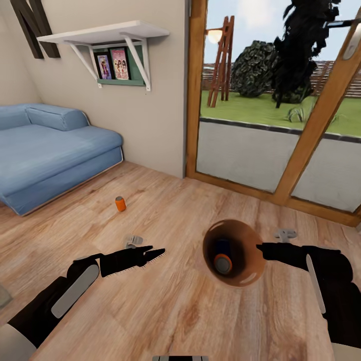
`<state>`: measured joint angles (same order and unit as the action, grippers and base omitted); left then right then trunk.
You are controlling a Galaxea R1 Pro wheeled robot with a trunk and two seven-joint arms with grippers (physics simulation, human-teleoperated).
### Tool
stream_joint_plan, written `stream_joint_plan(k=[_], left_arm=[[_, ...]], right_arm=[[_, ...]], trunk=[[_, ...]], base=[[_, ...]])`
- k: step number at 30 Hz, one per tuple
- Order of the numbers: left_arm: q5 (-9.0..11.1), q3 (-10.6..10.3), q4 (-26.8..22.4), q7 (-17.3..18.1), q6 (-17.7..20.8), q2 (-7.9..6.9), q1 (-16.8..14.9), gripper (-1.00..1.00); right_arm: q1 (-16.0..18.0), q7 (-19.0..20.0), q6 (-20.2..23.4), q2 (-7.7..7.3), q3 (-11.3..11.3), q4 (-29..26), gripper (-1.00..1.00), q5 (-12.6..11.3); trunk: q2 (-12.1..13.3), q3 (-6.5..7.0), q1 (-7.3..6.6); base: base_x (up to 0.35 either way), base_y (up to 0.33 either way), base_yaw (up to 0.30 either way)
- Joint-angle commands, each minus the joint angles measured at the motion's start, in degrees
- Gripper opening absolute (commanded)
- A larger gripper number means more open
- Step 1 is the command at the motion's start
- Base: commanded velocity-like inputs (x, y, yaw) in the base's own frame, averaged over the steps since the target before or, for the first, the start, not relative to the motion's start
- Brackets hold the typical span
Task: Put the three can of soda from the living room inside the tash can in the kitchen.
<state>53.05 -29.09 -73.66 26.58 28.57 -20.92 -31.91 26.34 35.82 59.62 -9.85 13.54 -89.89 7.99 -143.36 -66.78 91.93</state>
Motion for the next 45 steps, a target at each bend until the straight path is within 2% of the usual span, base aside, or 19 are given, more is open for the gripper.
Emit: stream_joint_plan(k=[1, 6, 10, 13, 22, 45], left_arm=[[0.0, 0.0, 0.0, 0.0, 0.0, 0.02, 0.0, 1.0], [0.1, -0.1, 0.0, 0.0, 0.0, 0.56, 0.0, 1.0], [0.0, -0.2, 0.1, -0.2, 0.0, 1.53, 0.0, 1.0], [-0.5, -0.2, 0.0, -3.3, 0.7, 1.93, 0.0, 1.0], [-0.6, 0.1, 0.0, -4.2, 1.3, 1.94, 0.0, 1.0], [0.3, 0.5, 0.2, -4.3, 1.5, 1.93, 0.0, 1.0]], right_arm=[[0.0, 0.3, 0.4, 0.01, 0.0, 0.0, -1.0, -1.8], [0.0, 0.3, 0.4, 0.01, 0.0, 0.0, -1.0, -1.8], [0.0, 0.3, 0.4, 0.01, 0.0, 0.0, -1.0, -1.8], [0.0, 0.3, 0.4, 0.01, 0.0, 0.0, -1.0, -1.8], [0.0, 0.3, 0.4, 0.01, 0.0, 0.0, -1.0, -1.8], [0.0, 0.3, 0.4, 0.01, -0.1, 0.0, -1.0, -1.8]], trunk=[[0.0, 0.01, -0.01], [0.0, 0.01, -0.01], [0.0, 0.01, -0.01], [0.0, 0.01, -0.01], [0.0, 0.01, -0.01], [0.0, 0.01, -0.01]], base=[[0.338, 0.0, 0.247], [0.338, 0.0, 0.165], [0.338, -0.001, 0.022], [0.338, -0.074, 0.004], [0.337, -0.114, 0.0], [0.337, -0.003, 0.0]])
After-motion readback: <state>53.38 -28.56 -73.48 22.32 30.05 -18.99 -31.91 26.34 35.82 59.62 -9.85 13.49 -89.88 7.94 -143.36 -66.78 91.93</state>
